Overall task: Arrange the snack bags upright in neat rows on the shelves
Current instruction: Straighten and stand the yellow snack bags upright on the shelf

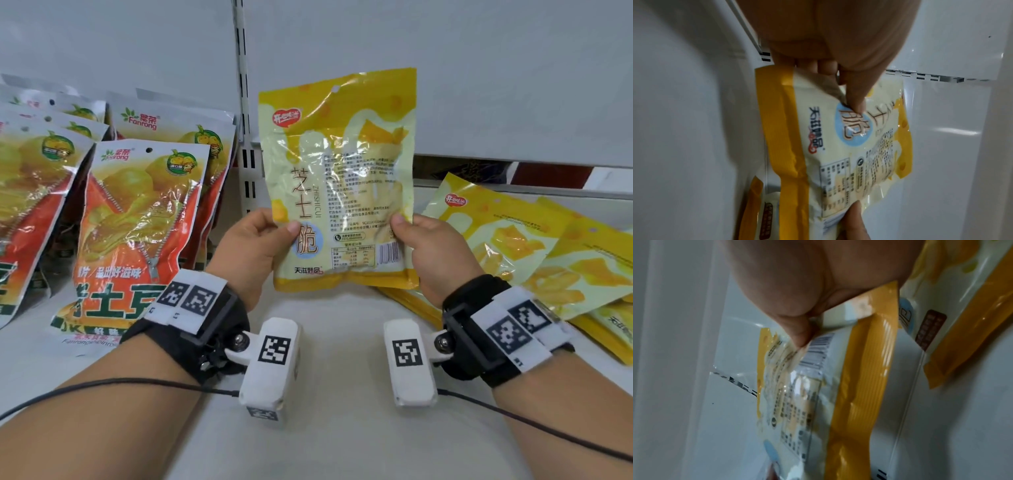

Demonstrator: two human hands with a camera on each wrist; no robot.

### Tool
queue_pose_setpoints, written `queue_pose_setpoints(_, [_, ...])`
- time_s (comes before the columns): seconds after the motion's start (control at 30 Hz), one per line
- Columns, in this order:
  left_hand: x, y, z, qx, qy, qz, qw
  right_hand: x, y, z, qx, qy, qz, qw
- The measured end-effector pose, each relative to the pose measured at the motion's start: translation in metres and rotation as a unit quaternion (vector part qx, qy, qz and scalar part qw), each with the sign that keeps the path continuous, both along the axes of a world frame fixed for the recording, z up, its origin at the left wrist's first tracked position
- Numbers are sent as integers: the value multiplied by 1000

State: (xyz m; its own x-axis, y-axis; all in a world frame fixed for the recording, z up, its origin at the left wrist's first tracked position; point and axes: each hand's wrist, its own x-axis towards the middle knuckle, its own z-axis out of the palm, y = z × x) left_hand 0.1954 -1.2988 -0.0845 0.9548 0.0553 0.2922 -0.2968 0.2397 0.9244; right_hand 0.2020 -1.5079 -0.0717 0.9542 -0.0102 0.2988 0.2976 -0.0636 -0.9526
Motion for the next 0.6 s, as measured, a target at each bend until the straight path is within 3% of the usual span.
queue_pose_setpoints(0.1, [2,2,1,-3,3,30,1000,0,0,2,83,22,27,996])
queue_pose_setpoints(0.23, [3,2,2,-27,10,26,999,-1,-2,5,216,94,95,967])
queue_pose_setpoints(0.33, [3,3,1,-19,15,16,1000,-2,-5,8,212,113,131,962])
queue_pose_setpoints(0.43, [3,3,-2,5,12,13,1000,-3,-7,10,205,79,150,964])
queue_pose_setpoints(0.6, [0,-1,-4,26,8,-65,998,-2,-4,7,162,15,68,984])
